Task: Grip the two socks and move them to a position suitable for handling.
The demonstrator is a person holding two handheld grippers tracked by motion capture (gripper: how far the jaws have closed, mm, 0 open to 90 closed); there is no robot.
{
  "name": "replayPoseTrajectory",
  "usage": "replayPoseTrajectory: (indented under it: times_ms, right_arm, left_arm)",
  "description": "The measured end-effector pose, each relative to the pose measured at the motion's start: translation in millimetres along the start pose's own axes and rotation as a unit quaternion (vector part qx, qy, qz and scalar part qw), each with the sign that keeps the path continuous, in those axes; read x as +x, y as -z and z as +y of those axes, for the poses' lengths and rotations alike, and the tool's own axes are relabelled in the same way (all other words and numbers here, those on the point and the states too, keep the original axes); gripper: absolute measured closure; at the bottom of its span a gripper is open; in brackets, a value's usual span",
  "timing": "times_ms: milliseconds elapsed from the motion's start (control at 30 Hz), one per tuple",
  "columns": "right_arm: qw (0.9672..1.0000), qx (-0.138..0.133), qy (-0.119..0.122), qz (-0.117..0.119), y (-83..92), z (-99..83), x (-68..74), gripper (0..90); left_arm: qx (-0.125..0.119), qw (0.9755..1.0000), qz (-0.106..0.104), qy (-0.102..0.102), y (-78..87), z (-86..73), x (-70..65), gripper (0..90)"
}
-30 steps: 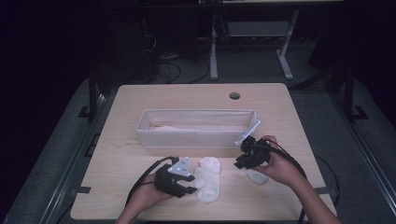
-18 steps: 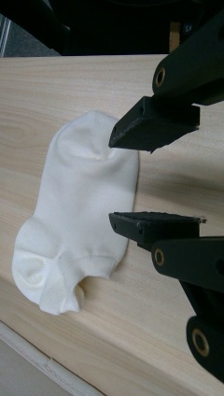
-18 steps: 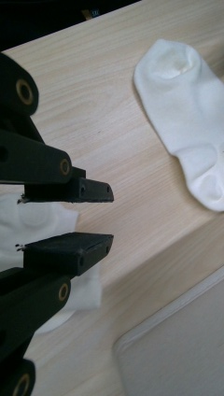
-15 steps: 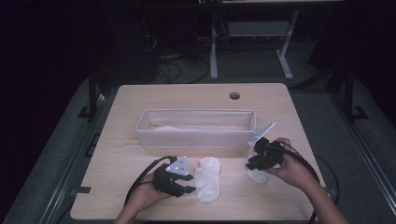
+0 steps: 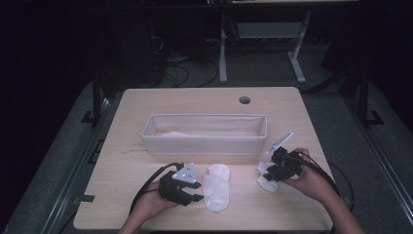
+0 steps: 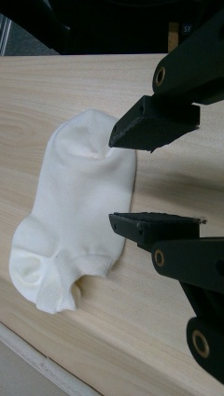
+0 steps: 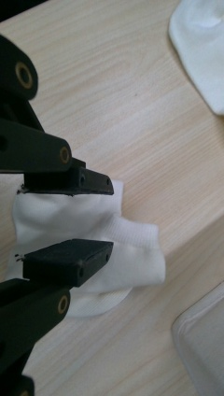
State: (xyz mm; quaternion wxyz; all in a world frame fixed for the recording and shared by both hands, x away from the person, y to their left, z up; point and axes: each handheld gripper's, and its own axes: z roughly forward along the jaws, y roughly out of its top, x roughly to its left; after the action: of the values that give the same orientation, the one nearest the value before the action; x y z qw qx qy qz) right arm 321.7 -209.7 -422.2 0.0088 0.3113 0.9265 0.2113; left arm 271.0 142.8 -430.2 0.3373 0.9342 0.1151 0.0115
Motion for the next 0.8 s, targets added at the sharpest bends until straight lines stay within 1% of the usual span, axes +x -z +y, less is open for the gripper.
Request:
replayPoseTrajectory:
  times_ms: [100, 267, 600, 700, 800]
  right_arm:
    - [1.0000, 0.003, -0.004, -0.005, -1.9, -2.3, -1.8, 63.8]
    - [0.9999, 0.007, -0.003, -0.013, -6.2, -4.5, -4.4, 61.2]
    - [0.9998, 0.009, -0.007, -0.014, -14.2, -7.5, -8.7, 61.0]
    - [0.9997, 0.010, -0.002, -0.021, -15.9, -7.5, -7.9, 61.9]
    - [0.9994, 0.013, -0.001, -0.031, -16.7, -6.9, -6.8, 65.9]
  left_arm:
    - [0.002, 1.0000, 0.000, 0.000, 0.2, -0.3, 0.5, 56.4]
    - [0.003, 1.0000, -0.001, 0.000, 0.3, -0.8, 1.1, 56.4]
    - [0.002, 1.0000, -0.002, 0.001, -0.3, -1.3, 1.5, 56.3]
    - [0.000, 1.0000, -0.002, 0.002, -0.1, -1.3, 1.4, 56.2]
    - [0.001, 1.0000, -0.002, 0.002, 0.3, -0.9, 1.1, 56.2]
